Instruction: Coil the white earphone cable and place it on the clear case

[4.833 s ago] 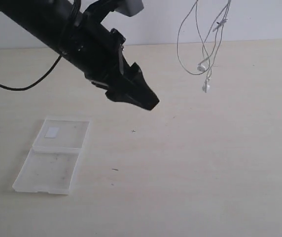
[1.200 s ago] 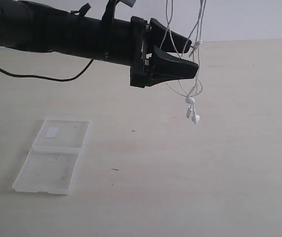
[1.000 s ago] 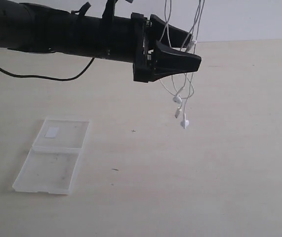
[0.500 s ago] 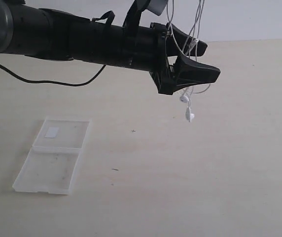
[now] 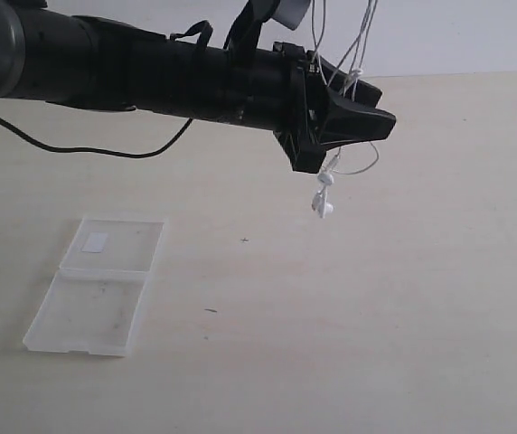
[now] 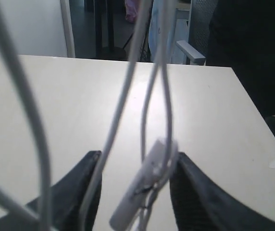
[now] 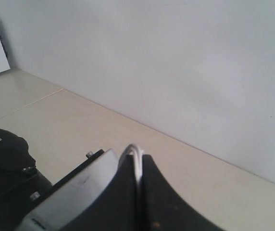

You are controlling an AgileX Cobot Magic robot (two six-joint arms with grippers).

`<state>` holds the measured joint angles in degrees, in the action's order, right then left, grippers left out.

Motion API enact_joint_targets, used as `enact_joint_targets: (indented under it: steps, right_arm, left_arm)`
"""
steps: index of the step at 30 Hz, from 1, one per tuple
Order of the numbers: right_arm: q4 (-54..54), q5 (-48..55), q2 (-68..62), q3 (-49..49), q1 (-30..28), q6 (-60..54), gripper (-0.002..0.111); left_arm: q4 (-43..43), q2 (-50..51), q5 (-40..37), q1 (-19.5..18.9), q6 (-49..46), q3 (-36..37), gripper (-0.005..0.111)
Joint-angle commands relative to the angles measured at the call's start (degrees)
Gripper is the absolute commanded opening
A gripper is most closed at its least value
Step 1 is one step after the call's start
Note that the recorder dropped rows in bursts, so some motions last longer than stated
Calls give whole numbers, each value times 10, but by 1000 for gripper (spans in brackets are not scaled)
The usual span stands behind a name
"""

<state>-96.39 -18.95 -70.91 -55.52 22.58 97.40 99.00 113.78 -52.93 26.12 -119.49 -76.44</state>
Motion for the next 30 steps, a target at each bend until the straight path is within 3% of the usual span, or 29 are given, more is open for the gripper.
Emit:
enact_joint_targets:
  steps: [1,14,30]
  right_arm:
    - [1,13,2,-4,1,3,0]
    - [-1,24,2,-3,1,4,0]
    - [4,23,2,-3,1,8,0]
  left_arm:
    - [9,-1,4,1,5,0,43]
    - [9,-1,-50,-39,37,0,43]
    - [8,-1,-59,-20,28,0,43]
